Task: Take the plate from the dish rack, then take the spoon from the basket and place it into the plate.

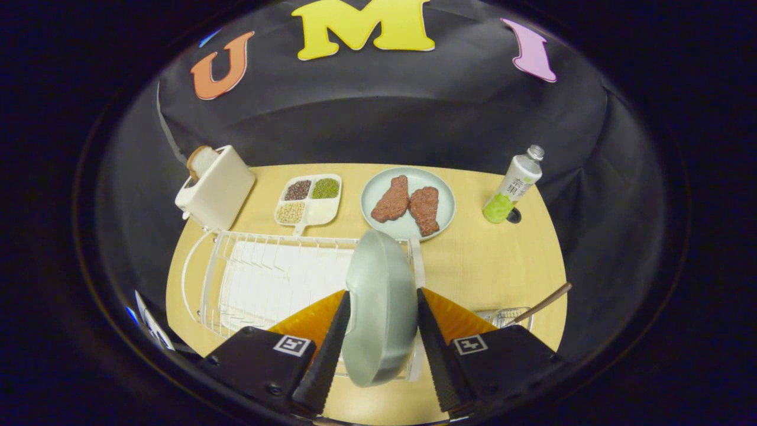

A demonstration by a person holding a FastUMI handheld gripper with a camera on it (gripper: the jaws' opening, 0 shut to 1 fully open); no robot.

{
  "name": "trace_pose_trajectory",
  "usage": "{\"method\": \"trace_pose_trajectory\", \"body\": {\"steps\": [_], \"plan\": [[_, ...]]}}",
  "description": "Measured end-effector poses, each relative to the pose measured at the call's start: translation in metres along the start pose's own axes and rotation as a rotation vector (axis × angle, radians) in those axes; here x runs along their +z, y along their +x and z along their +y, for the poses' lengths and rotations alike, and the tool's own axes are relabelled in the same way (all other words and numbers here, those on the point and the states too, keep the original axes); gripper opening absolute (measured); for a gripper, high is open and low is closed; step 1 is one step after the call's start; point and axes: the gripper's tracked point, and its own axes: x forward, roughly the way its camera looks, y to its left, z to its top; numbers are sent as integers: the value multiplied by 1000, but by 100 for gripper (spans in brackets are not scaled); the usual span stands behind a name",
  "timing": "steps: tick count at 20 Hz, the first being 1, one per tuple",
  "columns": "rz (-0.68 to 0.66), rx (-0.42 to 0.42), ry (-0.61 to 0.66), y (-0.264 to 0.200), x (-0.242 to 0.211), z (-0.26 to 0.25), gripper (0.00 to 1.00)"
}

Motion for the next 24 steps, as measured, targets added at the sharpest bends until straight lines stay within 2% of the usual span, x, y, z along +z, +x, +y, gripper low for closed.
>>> {"method": "trace_pose_trajectory", "body": {"steps": [1, 3, 5, 6, 9, 12, 16, 20, 24], "plan": [[17, -10, 10, 3, 1, -1, 71], [43, -31, 12, 7, -1, -2, 58], [42, -72, 13, 5, -1, -6, 36], [40, -99, 14, 4, -2, -8, 33], [18, -198, 35, -8, 3, -21, 28], [17, -242, 49, -16, 0, -19, 25], [2, -309, 68, -24, -1, -16, 24], [-45, -436, 14, -33, 4, -12, 24], [-82, -433, 2, -53, 2, 5, 24]]}}
